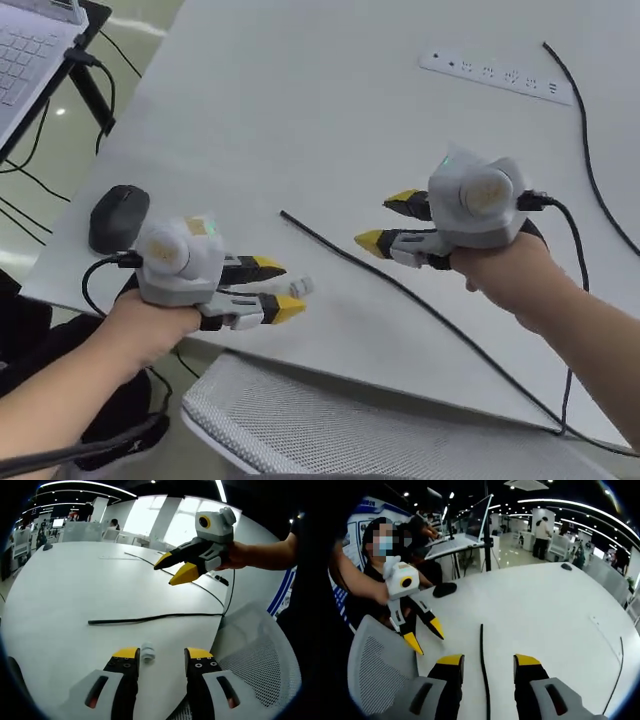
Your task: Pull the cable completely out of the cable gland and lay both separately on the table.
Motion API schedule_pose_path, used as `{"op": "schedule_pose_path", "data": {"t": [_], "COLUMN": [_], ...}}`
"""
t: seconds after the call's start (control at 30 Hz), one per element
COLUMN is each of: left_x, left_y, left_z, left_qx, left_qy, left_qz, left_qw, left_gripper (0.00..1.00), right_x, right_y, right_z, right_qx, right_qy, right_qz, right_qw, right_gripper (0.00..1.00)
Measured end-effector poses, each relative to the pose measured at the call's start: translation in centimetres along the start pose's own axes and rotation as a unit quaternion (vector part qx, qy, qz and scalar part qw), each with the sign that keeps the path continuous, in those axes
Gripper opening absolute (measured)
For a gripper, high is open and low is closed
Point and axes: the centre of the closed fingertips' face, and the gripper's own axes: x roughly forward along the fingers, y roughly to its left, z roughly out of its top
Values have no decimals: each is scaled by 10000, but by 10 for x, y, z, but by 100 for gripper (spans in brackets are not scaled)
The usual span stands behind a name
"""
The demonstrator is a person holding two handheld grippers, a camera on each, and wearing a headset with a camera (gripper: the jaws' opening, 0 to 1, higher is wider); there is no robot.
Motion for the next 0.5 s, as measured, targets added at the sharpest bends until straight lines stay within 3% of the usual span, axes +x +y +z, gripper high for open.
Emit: {"op": "schedule_pose_path", "data": {"t": [0.33, 0.5], "left_x": [-18, -29], "left_y": [-14, -26], "left_z": [21, 28], "left_qx": [-142, -132], "left_qy": [-213, -248], "left_qz": [-91, -131], "left_qw": [9996, 9995], "left_gripper": [47, 51], "right_x": [-61, -94], "right_y": [7, 5], "right_z": [4, -8], "right_qx": [668, 983], "right_qy": [-718, -939], "right_qz": [-71, -178], "right_qw": [9952, 9906], "right_gripper": [45, 46]}}
